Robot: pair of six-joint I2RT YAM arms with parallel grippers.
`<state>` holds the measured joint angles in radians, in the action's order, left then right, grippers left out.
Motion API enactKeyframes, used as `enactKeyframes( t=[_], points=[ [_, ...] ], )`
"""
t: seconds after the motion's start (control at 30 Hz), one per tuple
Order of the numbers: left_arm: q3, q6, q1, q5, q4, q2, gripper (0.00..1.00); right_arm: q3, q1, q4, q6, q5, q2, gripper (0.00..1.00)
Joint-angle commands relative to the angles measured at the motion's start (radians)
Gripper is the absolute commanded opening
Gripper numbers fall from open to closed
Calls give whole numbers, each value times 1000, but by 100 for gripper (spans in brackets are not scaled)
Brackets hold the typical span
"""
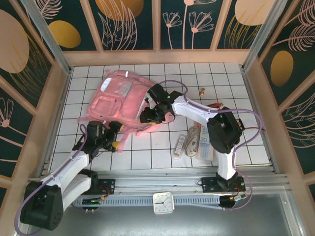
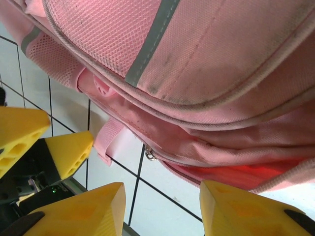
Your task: Pack the student bag
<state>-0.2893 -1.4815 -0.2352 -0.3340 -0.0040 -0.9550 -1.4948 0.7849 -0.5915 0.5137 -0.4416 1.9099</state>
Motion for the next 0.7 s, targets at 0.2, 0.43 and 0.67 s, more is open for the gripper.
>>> enactKeyframes(
  t=[0.2,0.43,0.67],
  points=[
    [33,-46,6,-38,365,-258,70,153,104,187,211,127,-105,44],
    [-36,-25,5,-47,494,-431,54,129,211,194,293,212,-46,44],
    [-90,-6,5,-65,528,-501,4,178,205,222,365,289,-64,44]
  ],
)
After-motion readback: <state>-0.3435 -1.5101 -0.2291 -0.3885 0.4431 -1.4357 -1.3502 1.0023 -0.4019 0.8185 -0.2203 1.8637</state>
